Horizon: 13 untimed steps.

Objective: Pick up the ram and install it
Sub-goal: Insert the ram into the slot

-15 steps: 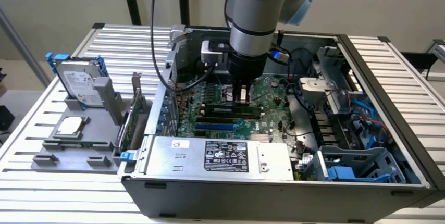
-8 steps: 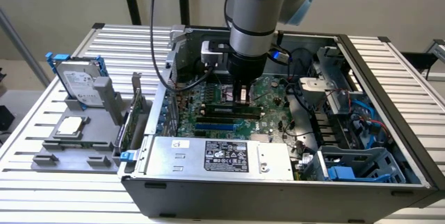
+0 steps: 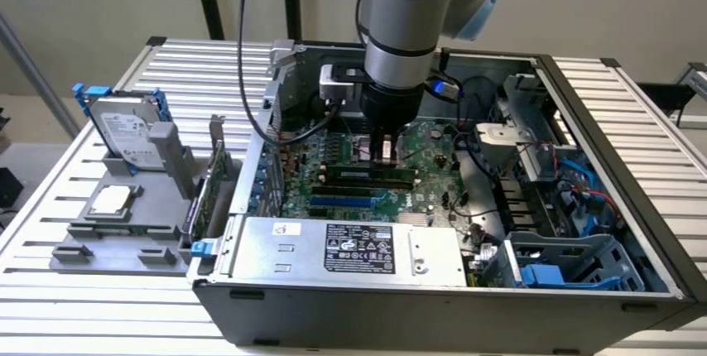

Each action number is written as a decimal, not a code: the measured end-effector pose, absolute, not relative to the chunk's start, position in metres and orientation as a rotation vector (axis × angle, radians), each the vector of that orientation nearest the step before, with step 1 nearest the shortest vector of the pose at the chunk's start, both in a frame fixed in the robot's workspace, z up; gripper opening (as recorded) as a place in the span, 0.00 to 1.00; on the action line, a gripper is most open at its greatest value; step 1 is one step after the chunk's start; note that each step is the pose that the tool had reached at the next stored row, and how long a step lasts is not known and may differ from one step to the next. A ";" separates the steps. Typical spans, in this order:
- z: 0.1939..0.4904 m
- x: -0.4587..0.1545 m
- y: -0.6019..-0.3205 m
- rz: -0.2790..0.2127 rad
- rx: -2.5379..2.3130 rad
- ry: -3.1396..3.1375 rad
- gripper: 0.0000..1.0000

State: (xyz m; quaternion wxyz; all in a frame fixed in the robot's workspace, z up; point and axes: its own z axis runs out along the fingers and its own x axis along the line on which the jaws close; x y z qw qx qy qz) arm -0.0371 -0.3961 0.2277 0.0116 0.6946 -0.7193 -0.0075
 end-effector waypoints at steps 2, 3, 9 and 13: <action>0.228 -0.037 -0.396 -0.023 2.166 -2.243 0.13; 0.228 -0.037 -0.396 -0.022 2.166 -2.243 0.13; 0.227 -0.038 -0.396 -0.020 2.166 -2.243 0.13; 0.226 -0.039 -0.396 -0.019 2.166 -2.244 0.13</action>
